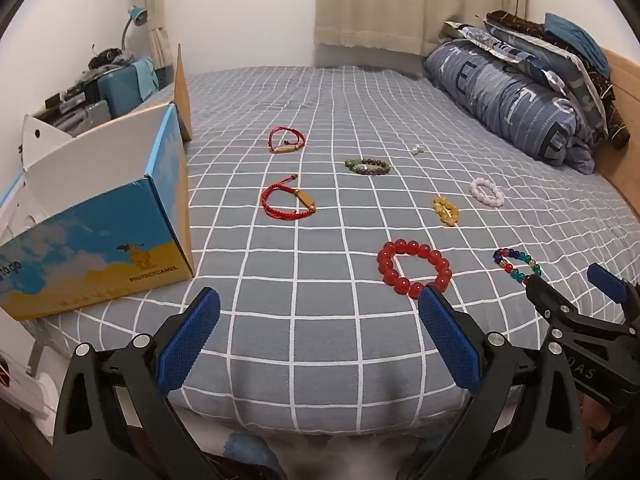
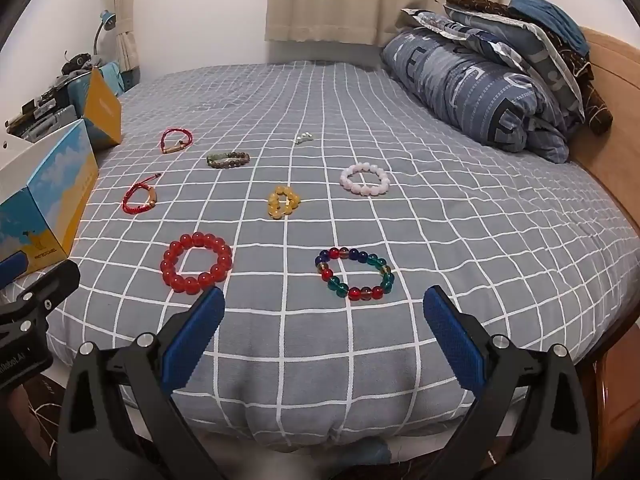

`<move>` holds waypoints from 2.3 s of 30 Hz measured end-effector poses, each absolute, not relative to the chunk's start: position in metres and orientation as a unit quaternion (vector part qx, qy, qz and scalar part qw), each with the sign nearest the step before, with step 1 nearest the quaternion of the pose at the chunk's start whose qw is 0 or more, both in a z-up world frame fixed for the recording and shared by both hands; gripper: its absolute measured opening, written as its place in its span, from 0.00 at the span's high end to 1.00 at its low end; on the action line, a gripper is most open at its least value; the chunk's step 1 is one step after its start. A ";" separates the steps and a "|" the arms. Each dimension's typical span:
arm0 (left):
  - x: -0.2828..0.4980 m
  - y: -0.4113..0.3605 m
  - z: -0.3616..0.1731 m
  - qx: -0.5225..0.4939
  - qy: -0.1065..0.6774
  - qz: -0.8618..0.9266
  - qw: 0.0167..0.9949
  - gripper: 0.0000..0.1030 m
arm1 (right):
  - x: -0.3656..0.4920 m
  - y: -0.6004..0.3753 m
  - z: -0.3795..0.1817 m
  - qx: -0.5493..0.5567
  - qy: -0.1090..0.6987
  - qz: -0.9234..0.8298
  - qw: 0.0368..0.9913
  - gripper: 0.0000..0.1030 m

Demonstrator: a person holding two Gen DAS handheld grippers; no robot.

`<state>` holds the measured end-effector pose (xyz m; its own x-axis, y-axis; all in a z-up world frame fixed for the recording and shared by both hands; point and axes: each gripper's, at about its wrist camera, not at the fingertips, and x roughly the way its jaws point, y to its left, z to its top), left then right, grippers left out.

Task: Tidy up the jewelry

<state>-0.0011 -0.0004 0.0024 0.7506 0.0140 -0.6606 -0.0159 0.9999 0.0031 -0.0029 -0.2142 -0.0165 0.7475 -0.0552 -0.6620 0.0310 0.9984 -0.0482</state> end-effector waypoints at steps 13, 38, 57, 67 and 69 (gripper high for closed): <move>-0.001 0.000 0.000 0.002 0.352 0.015 0.936 0.05 | -0.002 -0.214 -0.018 -0.018 0.355 -0.024 0.934 0.07; 0.001 -0.010 -0.003 0.012 0.354 0.001 0.935 0.05 | -0.002 -0.224 -0.018 -0.010 0.355 -0.019 0.935 0.07; 0.000 -0.009 -0.004 0.010 0.356 0.001 0.934 0.05 | -0.003 -0.224 -0.017 -0.011 0.354 -0.019 0.935 0.07; 0.000 -0.010 -0.005 0.010 0.357 0.000 0.934 0.05 | -0.003 -0.224 -0.017 -0.011 0.355 -0.019 0.935 0.07; 0.000 -0.010 -0.004 0.009 0.357 -0.001 0.934 0.05 | -0.003 -0.224 -0.017 -0.011 0.354 -0.019 0.935 0.07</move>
